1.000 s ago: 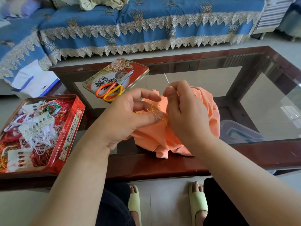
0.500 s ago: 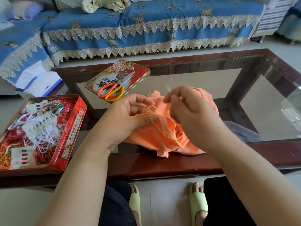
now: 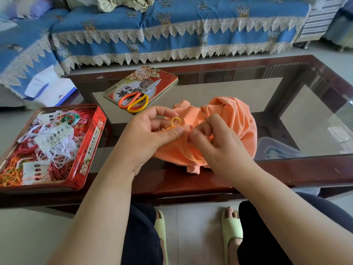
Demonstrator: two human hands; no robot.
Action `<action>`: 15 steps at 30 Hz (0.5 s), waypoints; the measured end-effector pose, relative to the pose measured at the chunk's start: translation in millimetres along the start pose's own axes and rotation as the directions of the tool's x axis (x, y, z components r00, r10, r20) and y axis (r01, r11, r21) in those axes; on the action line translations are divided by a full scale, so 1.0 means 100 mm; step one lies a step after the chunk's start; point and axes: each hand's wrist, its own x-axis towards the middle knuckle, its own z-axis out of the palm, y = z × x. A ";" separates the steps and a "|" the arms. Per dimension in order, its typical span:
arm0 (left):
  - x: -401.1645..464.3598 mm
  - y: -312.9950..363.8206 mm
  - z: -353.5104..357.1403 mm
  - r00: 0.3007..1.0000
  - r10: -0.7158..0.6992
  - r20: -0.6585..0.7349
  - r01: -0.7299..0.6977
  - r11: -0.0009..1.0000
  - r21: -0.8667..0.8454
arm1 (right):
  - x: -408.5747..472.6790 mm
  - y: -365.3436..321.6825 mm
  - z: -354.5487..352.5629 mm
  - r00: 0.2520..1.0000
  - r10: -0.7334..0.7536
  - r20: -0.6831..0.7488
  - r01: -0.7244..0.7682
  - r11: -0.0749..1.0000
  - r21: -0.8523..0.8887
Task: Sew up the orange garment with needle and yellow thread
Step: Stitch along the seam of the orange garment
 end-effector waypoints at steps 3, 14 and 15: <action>-0.01 0.00 -0.02 1.000 0.004 0.008 -0.004 0.999 -0.032 | -0.01 0.01 0.02 0.994 -0.111 0.020 0.111 0.993 -0.029; 0.00 -0.04 -0.10 0.999 -0.004 0.046 0.007 0.997 -0.071 | 0.15 -0.01 -0.30 0.992 -0.036 0.125 0.014 0.985 0.170; 0.00 -0.04 -0.11 0.998 -0.008 0.066 0.013 0.998 -0.069 | 0.16 0.00 -0.31 0.988 -0.014 0.157 -0.020 0.976 0.215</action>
